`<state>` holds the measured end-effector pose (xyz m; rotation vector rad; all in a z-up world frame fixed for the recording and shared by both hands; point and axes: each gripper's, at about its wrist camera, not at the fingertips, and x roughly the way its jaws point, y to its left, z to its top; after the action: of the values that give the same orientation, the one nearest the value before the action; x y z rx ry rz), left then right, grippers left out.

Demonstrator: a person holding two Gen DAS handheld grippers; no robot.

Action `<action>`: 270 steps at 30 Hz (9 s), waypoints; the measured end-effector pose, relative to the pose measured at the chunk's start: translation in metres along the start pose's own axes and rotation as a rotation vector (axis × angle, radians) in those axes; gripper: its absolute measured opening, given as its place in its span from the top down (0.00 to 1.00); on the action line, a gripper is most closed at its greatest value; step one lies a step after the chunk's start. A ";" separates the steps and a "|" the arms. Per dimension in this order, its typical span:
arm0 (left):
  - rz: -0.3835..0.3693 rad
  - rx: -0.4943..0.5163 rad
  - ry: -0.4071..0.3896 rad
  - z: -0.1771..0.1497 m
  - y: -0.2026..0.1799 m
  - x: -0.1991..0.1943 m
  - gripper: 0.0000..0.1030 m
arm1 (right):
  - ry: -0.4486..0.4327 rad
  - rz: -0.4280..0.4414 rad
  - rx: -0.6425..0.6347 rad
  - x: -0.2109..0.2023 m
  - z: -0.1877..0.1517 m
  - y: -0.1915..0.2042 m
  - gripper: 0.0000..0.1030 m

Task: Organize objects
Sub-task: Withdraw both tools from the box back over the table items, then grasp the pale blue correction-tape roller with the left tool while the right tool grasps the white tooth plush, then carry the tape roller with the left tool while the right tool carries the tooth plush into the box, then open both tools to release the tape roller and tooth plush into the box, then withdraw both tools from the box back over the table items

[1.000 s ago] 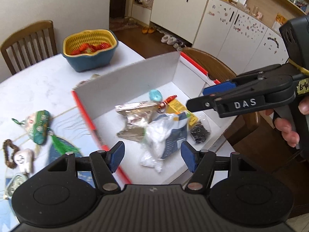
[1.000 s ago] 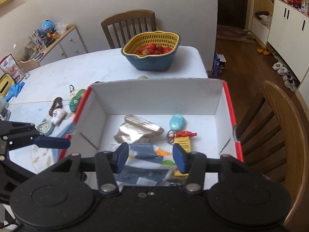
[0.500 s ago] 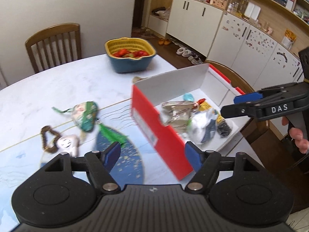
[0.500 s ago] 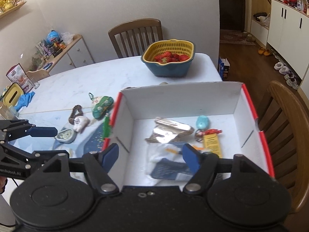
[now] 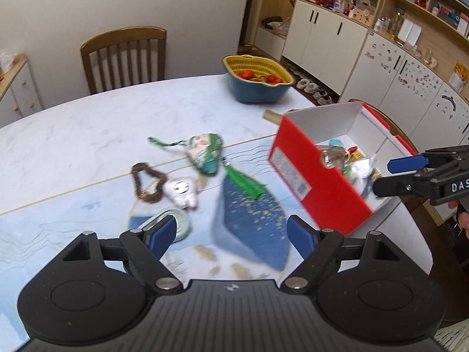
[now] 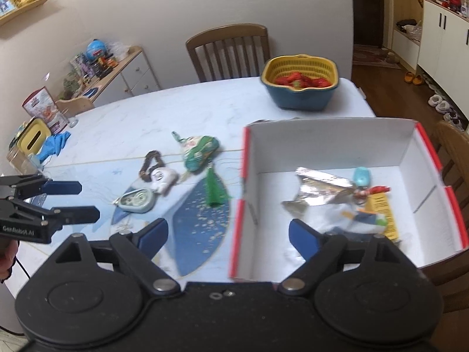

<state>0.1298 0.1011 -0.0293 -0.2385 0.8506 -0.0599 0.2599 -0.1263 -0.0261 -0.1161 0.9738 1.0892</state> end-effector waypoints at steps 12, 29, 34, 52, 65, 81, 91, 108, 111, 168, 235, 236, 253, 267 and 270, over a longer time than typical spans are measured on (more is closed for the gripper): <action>0.014 -0.074 -0.041 -0.031 0.068 -0.004 0.01 | 0.041 -0.003 -0.049 0.035 -0.001 0.065 0.09; 0.053 -0.145 0.072 -0.038 0.114 0.071 0.00 | 0.113 -0.052 -0.073 0.128 0.032 0.107 0.09; 0.051 -0.117 0.086 -0.037 0.115 0.091 0.00 | 0.149 -0.060 -0.060 0.158 0.039 0.109 0.10; 0.020 0.062 0.058 -0.030 0.090 0.134 0.00 | 0.249 -0.057 -0.051 0.232 0.052 0.116 0.14; 0.021 0.087 0.019 -0.032 0.090 0.139 0.11 | 0.262 -0.044 -0.096 0.246 0.056 0.131 0.26; 0.035 0.133 0.033 -0.032 0.074 0.136 0.39 | 0.226 -0.121 -0.111 0.245 0.054 0.130 0.54; 0.045 0.073 0.051 -0.040 0.077 0.122 0.46 | 0.219 -0.122 -0.061 0.211 0.037 0.118 0.55; 0.116 -0.053 0.076 -0.060 0.073 0.089 0.47 | 0.198 -0.116 -0.044 0.128 0.000 0.115 0.55; 0.118 -0.070 0.071 -0.060 0.069 0.080 0.47 | 0.182 -0.108 -0.044 0.113 -0.006 0.112 0.55; 0.013 0.087 0.019 0.082 -0.161 0.113 0.48 | -0.004 -0.175 0.084 -0.047 -0.032 -0.143 0.55; -0.012 0.136 0.192 0.126 -0.215 0.248 0.35 | 0.163 -0.163 0.011 0.048 0.008 -0.183 0.39; -0.012 0.134 0.186 0.126 -0.215 0.244 0.35 | 0.158 -0.163 0.011 0.046 0.008 -0.182 0.35; -0.013 0.085 0.079 0.111 -0.202 0.169 0.20 | 0.063 -0.151 -0.036 -0.004 0.005 -0.146 0.20; -0.052 0.017 0.019 0.092 -0.145 0.111 0.11 | 0.001 -0.154 -0.045 -0.024 0.010 -0.093 0.13; -0.061 0.019 0.012 0.088 -0.128 0.099 0.09 | -0.009 -0.156 -0.048 -0.023 0.012 -0.077 0.13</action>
<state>0.2664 -0.0218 -0.0169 -0.2463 0.8544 -0.1268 0.3255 -0.1745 -0.0300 -0.2222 0.9157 0.9693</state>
